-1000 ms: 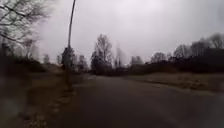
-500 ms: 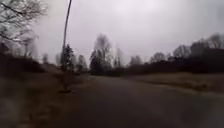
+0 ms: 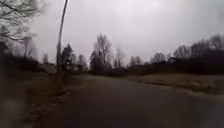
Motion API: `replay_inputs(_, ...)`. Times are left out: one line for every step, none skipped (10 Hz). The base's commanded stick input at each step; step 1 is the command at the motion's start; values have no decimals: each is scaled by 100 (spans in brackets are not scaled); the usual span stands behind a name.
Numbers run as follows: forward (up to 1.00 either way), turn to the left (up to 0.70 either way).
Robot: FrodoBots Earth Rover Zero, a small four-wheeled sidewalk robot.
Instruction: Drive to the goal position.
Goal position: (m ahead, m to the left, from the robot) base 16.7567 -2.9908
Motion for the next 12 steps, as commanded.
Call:
replay_inputs(70, 0)
replay_inputs(70, 0)
replay_inputs(70, 9)
replay_inputs(70, 26)
replay_inputs(70, 30)
replay_inputs(70, 23)
replay_inputs(70, 0)
replay_inputs(70, 0)
replay_inputs(70, 0)
replay_inputs(70, 0)
replay_inputs(70, 0)
replay_inputs(70, 0)
